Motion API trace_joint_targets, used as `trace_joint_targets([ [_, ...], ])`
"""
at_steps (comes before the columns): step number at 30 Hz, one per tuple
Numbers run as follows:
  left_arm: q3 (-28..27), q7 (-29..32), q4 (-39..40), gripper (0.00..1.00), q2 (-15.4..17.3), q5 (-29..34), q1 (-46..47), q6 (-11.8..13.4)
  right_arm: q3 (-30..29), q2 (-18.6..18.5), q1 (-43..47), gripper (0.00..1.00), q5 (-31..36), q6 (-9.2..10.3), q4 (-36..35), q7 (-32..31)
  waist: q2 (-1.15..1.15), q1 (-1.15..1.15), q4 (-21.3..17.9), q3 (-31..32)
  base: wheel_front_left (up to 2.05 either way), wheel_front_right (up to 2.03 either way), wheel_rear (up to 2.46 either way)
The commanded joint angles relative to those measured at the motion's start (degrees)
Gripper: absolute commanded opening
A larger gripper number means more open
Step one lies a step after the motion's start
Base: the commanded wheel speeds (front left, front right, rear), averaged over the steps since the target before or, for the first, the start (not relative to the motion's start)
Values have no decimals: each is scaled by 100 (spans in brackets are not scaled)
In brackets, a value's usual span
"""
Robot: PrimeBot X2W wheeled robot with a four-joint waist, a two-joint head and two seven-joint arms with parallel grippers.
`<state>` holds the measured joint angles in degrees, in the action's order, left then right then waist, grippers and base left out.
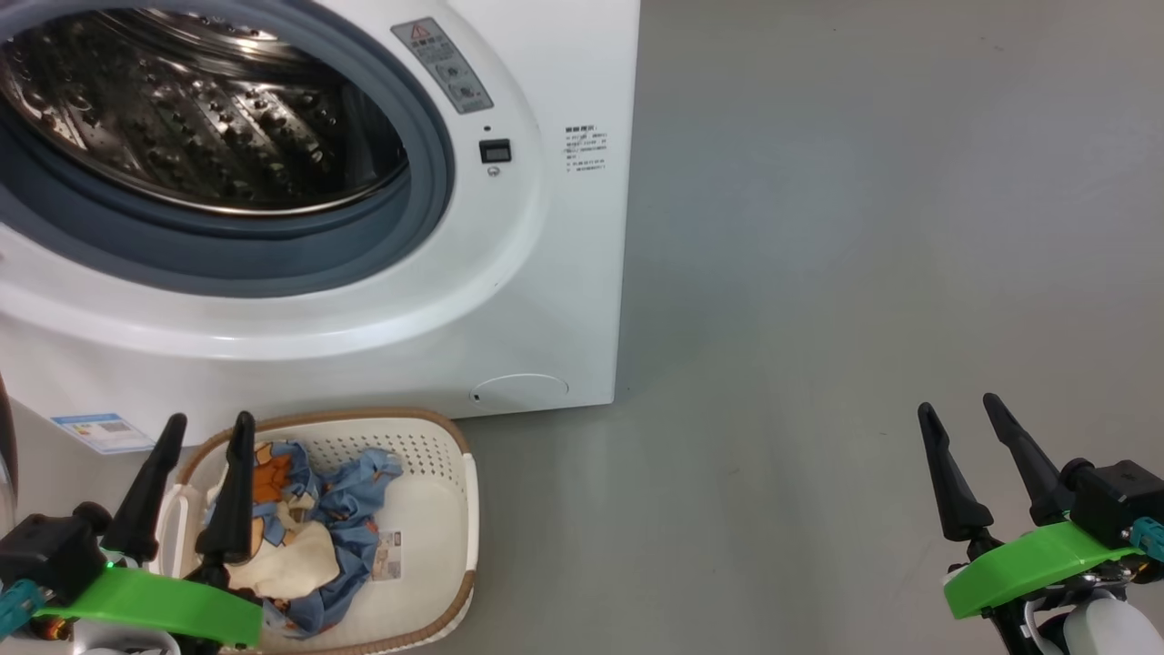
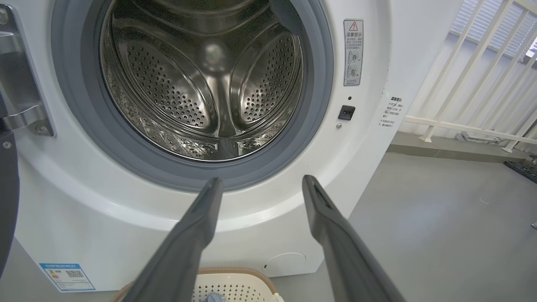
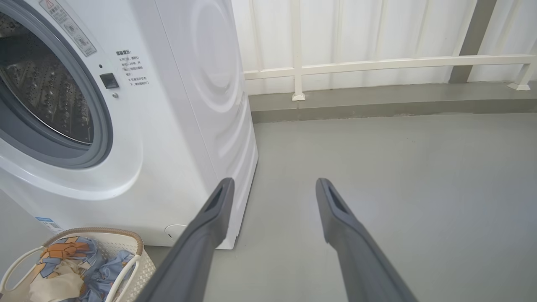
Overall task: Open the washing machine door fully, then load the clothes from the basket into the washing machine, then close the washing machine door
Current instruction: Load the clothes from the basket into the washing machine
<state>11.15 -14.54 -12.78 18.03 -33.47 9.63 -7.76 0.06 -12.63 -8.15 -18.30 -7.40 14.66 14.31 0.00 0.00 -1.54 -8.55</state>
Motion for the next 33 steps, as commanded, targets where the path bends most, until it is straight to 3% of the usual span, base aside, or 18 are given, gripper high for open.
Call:
trace_joint_targets([
  [1, -232, -46, 138, 100, 200, 2, 186, 27, 149, -54, -51, 100, -32, -9, -151, 69, 0, 0, 6, -5, 48, -48, 0],
  [16, -428, -46, -376, 100, -118, 232, 146, 27, 213, 26, -98, 100, -10, -9, -168, 69, 0, 0, 76, -115, 4, -4, 0],
  [33, -215, -46, -2408, 100, -594, 354, 954, 27, 361, 224, -468, 100, 61, -9, -310, 69, 0, 0, 84, -1001, 0, 0, 0],
])
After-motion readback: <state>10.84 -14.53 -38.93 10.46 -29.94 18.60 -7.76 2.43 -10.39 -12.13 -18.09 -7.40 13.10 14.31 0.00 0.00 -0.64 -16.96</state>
